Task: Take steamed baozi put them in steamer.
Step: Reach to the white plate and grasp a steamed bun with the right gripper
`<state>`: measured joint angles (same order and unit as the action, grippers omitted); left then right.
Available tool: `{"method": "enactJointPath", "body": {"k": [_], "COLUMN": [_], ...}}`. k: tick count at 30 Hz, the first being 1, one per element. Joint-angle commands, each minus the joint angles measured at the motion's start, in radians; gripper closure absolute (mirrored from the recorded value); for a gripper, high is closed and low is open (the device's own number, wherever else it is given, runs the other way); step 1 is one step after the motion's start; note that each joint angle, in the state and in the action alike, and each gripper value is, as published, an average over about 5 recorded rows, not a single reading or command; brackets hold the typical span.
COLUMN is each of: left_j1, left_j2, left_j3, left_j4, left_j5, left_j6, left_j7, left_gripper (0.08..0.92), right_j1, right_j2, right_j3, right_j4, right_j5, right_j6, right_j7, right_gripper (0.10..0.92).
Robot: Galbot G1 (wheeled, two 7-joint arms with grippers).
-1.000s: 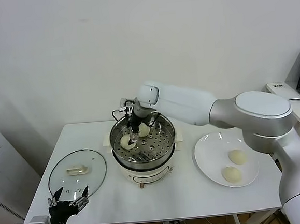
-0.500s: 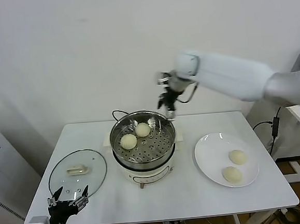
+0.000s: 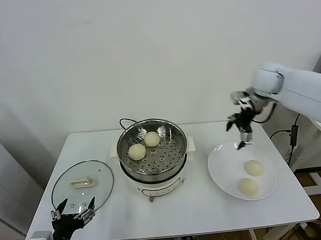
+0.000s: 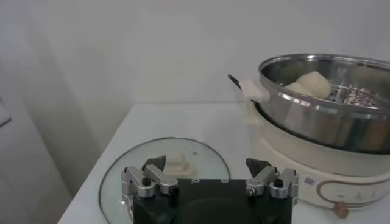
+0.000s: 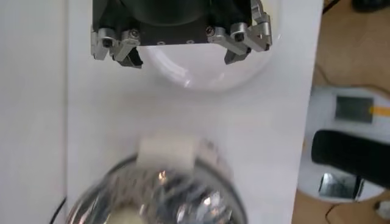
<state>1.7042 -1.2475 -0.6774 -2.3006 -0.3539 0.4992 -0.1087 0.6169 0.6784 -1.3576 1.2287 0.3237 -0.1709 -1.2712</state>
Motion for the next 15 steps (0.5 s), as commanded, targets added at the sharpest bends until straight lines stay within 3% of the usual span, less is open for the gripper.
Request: {"method": "enactJointPath", "body": {"k": [1, 15], "left_j1": [0.002, 0.001], "left_j2": [0.000, 0.000], "left_j3": [0.000, 0.000], "left_j4": [-0.002, -0.001], "left_j5": [0.000, -0.002], "left_j6": [-0.001, 0.000], "left_j7": [0.000, 0.001], "left_gripper": [0.177, 0.177], "right_j1": [-0.135, -0.366], "right_j2": [-0.126, -0.114], "right_j3": [0.065, 0.216], "right_j4": [0.036, 0.019], "right_j5": [-0.124, -0.179], "right_j6": [0.048, 0.081], "right_j7": [-0.027, 0.001], "right_gripper": [0.203, 0.203]}}
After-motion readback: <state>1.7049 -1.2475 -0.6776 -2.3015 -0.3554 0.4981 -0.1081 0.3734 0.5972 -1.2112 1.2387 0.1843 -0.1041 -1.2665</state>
